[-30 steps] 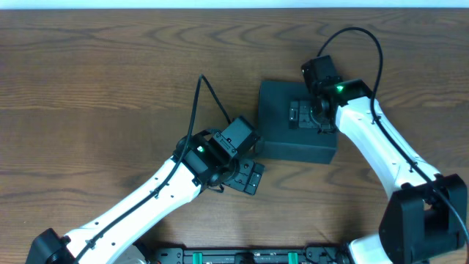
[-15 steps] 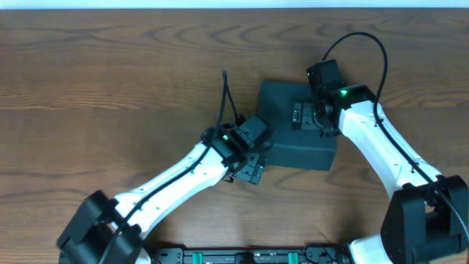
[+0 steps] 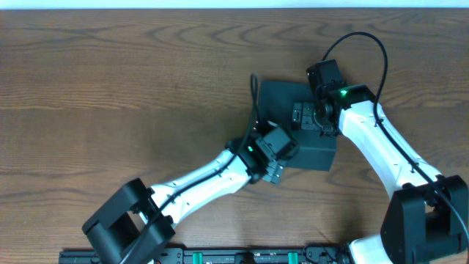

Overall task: Pack container
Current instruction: 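Press the closed lid down with both grippers, then lift both grippers off the lid and move them to the box sides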

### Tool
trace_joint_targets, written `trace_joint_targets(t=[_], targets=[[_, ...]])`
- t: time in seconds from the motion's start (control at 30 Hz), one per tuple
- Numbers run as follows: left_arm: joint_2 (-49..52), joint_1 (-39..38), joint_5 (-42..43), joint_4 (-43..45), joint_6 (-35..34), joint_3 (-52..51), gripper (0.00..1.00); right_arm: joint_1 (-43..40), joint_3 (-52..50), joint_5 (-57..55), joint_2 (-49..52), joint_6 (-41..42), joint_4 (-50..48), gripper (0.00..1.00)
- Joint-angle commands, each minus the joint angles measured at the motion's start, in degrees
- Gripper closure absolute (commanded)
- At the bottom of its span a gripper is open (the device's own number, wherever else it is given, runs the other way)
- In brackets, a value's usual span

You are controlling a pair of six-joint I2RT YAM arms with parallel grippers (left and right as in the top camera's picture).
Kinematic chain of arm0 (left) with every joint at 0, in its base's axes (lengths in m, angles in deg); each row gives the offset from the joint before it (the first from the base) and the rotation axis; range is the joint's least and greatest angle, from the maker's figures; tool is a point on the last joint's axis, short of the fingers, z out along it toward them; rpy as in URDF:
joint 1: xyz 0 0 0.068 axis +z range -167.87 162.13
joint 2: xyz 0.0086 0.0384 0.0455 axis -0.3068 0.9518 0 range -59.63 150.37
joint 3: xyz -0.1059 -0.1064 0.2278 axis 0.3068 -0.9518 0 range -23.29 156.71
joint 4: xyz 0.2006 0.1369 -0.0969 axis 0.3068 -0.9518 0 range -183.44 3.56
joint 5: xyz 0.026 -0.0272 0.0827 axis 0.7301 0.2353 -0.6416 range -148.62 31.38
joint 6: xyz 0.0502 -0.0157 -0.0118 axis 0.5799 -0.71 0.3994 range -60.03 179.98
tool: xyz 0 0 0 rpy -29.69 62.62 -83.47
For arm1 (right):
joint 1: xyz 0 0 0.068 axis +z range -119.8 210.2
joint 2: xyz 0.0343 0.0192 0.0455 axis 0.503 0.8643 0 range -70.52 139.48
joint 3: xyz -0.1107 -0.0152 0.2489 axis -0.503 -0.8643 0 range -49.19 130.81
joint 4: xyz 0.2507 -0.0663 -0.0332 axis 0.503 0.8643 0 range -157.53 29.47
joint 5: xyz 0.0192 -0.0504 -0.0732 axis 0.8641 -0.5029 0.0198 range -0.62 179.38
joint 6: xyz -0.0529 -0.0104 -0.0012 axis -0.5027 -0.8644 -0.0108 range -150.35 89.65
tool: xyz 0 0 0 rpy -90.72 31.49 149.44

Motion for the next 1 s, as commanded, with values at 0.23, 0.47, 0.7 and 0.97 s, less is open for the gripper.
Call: trace_joint_targets(t=[0.23,0.47,0.7,0.97], targets=[[4.0,-6.1,-11.4,4.0,-7.6,0.0,0.04,-0.6,-1.9,-2.8,1.1,0.3,-0.1,0.01],[7.9,-6.0,-14.6,5.9,-9.4,0.0,0.05,-0.6,-1.9,-2.8,1.1,0.3,-0.2,0.01],[8.5,-5.9,-17.2,12.0,-9.3,0.0,0.05,-0.6,-1.9,-2.8,1.1,0.3,-0.1,0.01],[10.1,-5.9,-22.4,14.8,-9.3,0.0,0.04,-0.6,-1.9,-3.2,1.1,-0.1,-0.1,0.01]])
